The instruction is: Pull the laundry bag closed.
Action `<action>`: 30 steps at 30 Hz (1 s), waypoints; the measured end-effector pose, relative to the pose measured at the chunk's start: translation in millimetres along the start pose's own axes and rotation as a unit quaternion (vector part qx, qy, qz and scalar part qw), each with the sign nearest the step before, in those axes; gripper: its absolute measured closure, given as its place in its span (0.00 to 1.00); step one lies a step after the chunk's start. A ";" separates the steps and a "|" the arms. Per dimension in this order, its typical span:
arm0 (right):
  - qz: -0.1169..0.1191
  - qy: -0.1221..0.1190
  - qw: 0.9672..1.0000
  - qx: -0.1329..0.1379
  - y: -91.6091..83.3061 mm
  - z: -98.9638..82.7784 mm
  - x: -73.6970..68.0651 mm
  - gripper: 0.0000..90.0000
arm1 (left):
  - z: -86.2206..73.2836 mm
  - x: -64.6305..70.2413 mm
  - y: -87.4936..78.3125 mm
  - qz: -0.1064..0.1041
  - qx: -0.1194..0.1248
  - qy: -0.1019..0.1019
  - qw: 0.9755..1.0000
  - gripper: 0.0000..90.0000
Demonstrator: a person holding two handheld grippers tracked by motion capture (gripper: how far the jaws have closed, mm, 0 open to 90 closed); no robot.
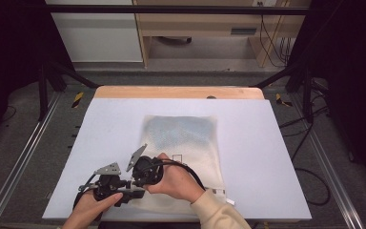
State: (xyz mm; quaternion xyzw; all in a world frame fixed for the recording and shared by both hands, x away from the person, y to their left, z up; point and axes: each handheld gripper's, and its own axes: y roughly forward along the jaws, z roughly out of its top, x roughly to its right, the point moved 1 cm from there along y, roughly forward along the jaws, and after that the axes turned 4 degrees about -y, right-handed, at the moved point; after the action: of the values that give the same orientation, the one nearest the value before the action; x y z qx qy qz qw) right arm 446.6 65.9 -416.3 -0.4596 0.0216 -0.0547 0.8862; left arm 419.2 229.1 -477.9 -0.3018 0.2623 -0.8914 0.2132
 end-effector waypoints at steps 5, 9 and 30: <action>-0.001 0.003 1.000 -0.002 0.0 -0.3 -0.2 0.91 | 0.8 -0.1 1.6 0.001 -0.001 0.000 1.000 0.53; 0.000 0.003 1.000 0.000 0.0 -0.9 0.0 0.91 | 0.7 -0.4 1.9 0.001 -0.005 0.002 1.000 0.56; -0.005 0.004 1.000 0.006 -2.2 -2.0 -0.1 0.91 | 3.1 1.5 8.4 0.008 -0.012 0.011 1.000 0.60</action>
State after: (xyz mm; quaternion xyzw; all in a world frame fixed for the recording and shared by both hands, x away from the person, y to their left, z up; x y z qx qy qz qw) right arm 446.2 63.0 -415.7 -0.4541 0.0229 -0.0609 0.8886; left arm 422.0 220.8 -480.1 -0.2921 0.2775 -0.8900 0.2133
